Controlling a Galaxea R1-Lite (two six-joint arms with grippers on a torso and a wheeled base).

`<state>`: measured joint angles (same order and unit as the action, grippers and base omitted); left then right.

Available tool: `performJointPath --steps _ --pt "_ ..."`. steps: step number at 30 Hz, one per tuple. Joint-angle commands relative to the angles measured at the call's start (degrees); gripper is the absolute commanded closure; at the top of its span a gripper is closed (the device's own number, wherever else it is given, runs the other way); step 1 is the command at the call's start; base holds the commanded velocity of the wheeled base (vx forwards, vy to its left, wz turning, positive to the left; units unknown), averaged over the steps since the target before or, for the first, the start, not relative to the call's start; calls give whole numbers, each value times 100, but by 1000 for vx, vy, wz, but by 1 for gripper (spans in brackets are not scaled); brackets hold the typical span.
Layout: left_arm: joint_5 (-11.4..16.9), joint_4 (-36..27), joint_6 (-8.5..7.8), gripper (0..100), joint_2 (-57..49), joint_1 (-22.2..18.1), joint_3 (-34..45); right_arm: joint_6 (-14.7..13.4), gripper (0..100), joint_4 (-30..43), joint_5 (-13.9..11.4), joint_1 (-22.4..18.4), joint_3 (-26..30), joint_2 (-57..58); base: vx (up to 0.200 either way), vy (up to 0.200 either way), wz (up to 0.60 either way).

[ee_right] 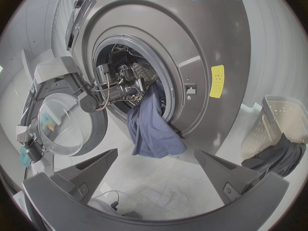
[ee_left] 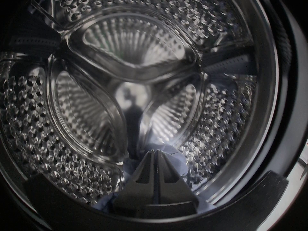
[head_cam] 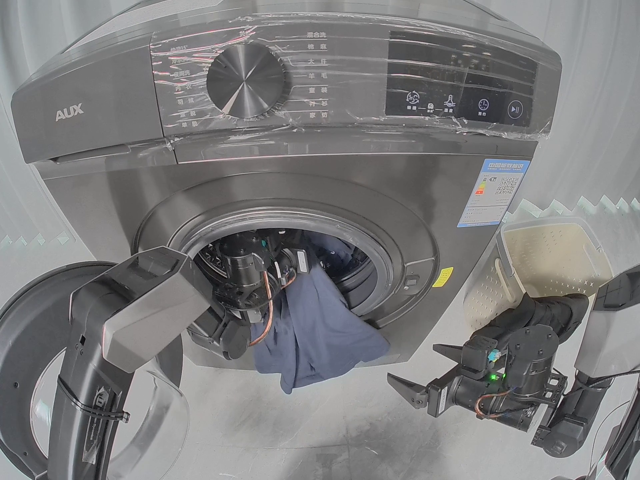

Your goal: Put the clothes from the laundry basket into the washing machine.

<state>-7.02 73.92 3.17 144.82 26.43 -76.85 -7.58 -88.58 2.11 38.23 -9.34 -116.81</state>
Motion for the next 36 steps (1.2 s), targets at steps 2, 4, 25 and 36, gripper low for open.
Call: performJointPath --steps 2,4,25,36 --pt "-89 -27 17 100 -33 -129 -410 -15 0 -2 70 53 -218 -8 0 0 0" --pt "-238 -62 17 100 2 -156 -594 -15 0 -2 70 53 -226 -8 0 0 0" --pt "78 -396 17 0 -631 187 1638 -33 0 -2 79 79 -341 -17 0 0 0" --pt "17 -932 -36 0 -631 275 2209 -33 0 -2 79 79 -332 -17 0 0 0"
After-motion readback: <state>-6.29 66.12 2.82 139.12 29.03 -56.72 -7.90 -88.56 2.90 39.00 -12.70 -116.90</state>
